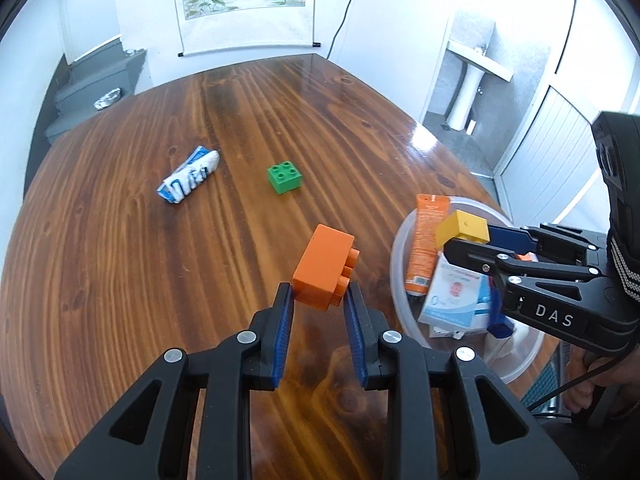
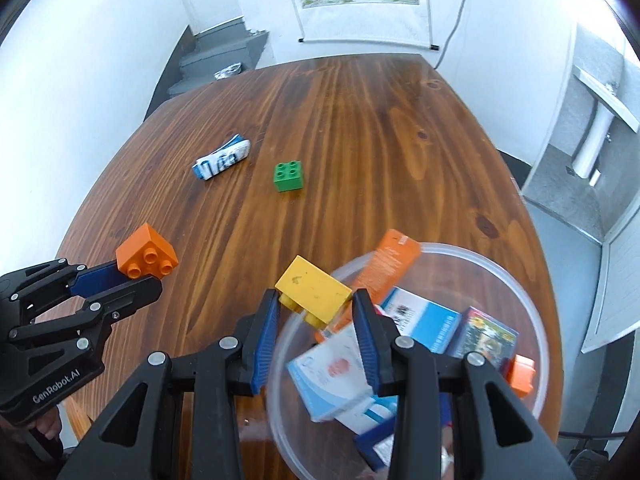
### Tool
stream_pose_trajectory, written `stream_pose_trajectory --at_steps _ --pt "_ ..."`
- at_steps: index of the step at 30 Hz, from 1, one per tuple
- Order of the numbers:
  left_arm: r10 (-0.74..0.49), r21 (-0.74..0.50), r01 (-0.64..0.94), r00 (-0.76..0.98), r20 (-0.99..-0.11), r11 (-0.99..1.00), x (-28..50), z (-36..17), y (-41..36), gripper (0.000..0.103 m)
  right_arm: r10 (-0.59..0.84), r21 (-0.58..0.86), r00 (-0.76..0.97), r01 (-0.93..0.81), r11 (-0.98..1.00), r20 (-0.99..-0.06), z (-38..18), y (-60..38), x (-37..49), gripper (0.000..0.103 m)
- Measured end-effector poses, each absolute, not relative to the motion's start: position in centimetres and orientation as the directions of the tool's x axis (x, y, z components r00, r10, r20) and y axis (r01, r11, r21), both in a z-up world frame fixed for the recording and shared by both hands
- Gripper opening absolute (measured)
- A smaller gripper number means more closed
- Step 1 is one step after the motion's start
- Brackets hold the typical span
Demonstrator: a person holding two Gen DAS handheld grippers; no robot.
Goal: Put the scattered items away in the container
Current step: 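Carry the orange and yellow blocks with both tools over the bowl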
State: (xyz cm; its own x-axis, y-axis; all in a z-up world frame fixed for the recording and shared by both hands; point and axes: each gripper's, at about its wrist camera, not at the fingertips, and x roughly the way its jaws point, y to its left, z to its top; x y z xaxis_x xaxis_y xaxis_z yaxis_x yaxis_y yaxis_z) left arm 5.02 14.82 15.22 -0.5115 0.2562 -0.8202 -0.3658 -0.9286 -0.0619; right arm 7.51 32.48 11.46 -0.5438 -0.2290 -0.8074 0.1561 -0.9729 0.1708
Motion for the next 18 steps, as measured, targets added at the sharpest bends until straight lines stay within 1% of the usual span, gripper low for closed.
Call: stream_pose_trajectory --at_steps 8,14,18 --pt "0.378 -0.138 -0.495 -0.426 -0.822 -0.858 4.6 15.0 19.3 0.028 -0.148 0.184 -0.567 -0.006 -0.983 -0.811 11.0 37.8 9.8 0.041" --pt "0.459 -0.194 -0.587 -0.344 -0.819 -0.786 4.8 15.0 22.7 0.028 -0.124 0.195 -0.568 -0.067 -0.978 -0.814 10.8 39.9 10.6 0.041" --pt "0.497 -0.233 -0.607 -0.311 -0.810 -0.760 4.4 15.3 23.9 0.029 -0.117 0.201 -0.576 -0.084 -0.976 -0.809 10.7 40.6 10.7 0.041"
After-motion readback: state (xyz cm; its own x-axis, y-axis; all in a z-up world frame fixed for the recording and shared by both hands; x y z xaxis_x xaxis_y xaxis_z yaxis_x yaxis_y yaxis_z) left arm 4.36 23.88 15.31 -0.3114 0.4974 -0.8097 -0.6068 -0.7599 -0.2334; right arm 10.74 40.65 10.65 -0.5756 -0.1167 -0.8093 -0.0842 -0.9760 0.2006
